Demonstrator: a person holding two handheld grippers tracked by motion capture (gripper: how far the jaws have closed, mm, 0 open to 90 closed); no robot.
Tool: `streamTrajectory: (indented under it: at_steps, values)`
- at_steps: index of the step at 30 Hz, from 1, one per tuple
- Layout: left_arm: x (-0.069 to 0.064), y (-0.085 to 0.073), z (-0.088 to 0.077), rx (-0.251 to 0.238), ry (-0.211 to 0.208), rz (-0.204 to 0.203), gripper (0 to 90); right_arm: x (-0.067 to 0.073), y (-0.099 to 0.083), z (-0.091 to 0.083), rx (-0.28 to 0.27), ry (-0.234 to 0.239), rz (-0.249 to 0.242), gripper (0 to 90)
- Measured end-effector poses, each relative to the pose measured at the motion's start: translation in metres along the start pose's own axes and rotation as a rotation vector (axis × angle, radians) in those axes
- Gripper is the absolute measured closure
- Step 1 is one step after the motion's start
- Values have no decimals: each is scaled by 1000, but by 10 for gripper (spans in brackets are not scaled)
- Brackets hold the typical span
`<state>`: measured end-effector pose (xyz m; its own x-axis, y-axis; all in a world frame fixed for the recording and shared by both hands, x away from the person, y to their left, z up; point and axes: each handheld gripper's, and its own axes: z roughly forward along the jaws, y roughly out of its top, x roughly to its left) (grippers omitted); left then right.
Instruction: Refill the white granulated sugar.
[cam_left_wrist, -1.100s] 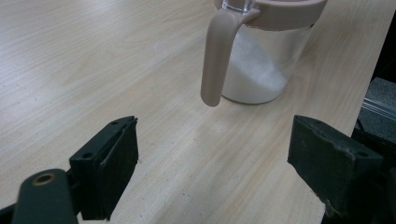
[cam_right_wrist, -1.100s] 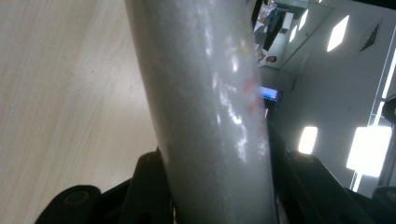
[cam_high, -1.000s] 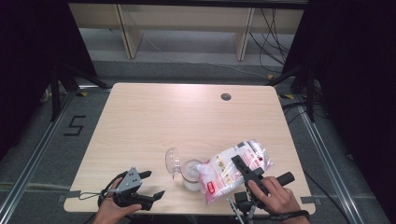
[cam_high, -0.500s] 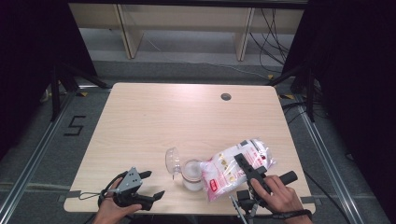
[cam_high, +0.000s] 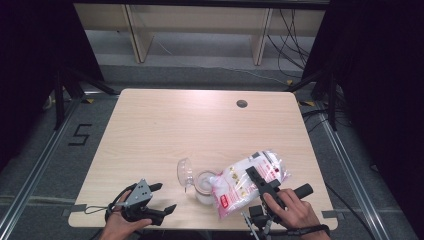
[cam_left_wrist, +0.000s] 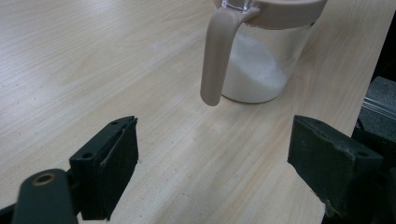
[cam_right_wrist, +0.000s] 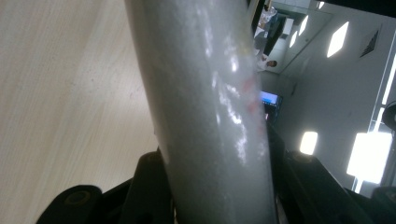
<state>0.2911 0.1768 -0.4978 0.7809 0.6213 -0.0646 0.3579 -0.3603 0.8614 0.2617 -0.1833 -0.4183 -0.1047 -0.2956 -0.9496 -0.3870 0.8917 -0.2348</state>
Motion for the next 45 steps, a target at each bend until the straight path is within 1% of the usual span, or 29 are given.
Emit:
streamTrajectory:
  at_steps: [1, 2, 4, 6, 7, 9, 12, 13, 15, 18, 20, 21, 22, 23, 24, 25, 27, 28, 30, 35, 36, 38, 39, 40, 41, 42, 43, 44, 45]
  values:
    - [0, 0, 0, -5, -3, -5, 157, -2, -1, 1, -9, -1, -17, 671]
    - [0, 0, 0, -5, -3, -5, 157, 0, -2, -1, 5, -1, 4, 671]
    - [0, 0, 0, -5, -2, -7, 157, -1, -4, -1, 11, 9, -4, 672]
    - [0, 0, 0, -5, -2, -5, 157, -2, -6, -1, 3, -3, -21, 672]
    - [0, 0, 0, -5, -2, -5, 157, 0, -6, -3, 26, 13, -2, 673]
    - [0, 0, -1, -7, -2, -6, 157, 1, -6, -3, 27, 16, 13, 673]
    - [-1, 0, 0, -12, -3, -13, 157, 1, -6, -3, 12, 0, -9, 674]
    - [-1, 0, 0, -13, -3, -13, 157, 3, -5, -4, 26, 9, 6, 674]
    - [-1, 0, 0, -13, -3, -13, 157, 2, -3, -3, 13, 17, -12, 675]
    - [0, 0, -1, -6, -2, -5, 157, 4, -1, -3, 18, 23, -3, 675]
    - [0, 0, 0, -5, -3, -5, 157, 5, 0, -3, 15, 16, 16, 676]
    - [0, 0, 0, -5, -3, -5, 157, 3, 0, -3, 8, 10, -22, 676]
    - [0, 0, 0, -4, -3, -5, 157, 2, 0, -2, 4, 7, -18, 676]
    - [0, 0, 0, -5, -3, -5, 157, 4, 1, -2, 4, 8, 11, 676]
    - [-1, 0, 0, -4, -4, -5, 157, 4, 1, -2, 7, 4, 10, 676]
    - [-1, 0, 0, -5, -3, -6, 157, 1, 1, -1, -7, -2, -17, 677]
    - [0, 0, 0, -5, -3, -6, 157, 1, 0, -1, -7, -8, -16, 678]
    - [0, 0, 0, -4, -3, -5, 157, 1, -1, -3, 12, 15, 9, 678]
    - [0, 0, -1, 3, -3, 3, 157, 0, -2, -1, -2, -7, -7, 680]
    - [1, 0, -1, 6, 1, 7, 157, 1, -7, -4, 28, 17, 13, 684]
    - [1, 0, -1, 2, -1, 4, 157, 2, -8, -5, 34, 4, 14, 684]
    - [0, 0, -1, 1, -1, 3, 157, 3, -8, -4, 22, 11, 23, 685]
    - [0, 0, -1, 1, -2, 3, 157, 3, -7, -5, 24, 5, 23, 685]
    - [0, 0, -1, 2, -2, 3, 157, 3, -7, -6, 40, 22, 9, 686]
    - [0, 0, -1, 1, -2, 3, 157, 3, -7, -5, 18, 10, 5, 686]
    - [0, 0, -1, 1, -2, 3, 157, 4, -5, -5, 17, 8, 27, 686]
    - [0, 0, -1, -5, -2, -4, 157, 3, -4, -6, 27, 28, 8, 686]
    - [0, 0, -1, -5, -2, -6, 157, 2, -3, -4, 3, 13, -11, 686]
    - [0, 0, -1, -6, -2, -5, 157, 4, -3, -4, 9, 15, 5, 687]
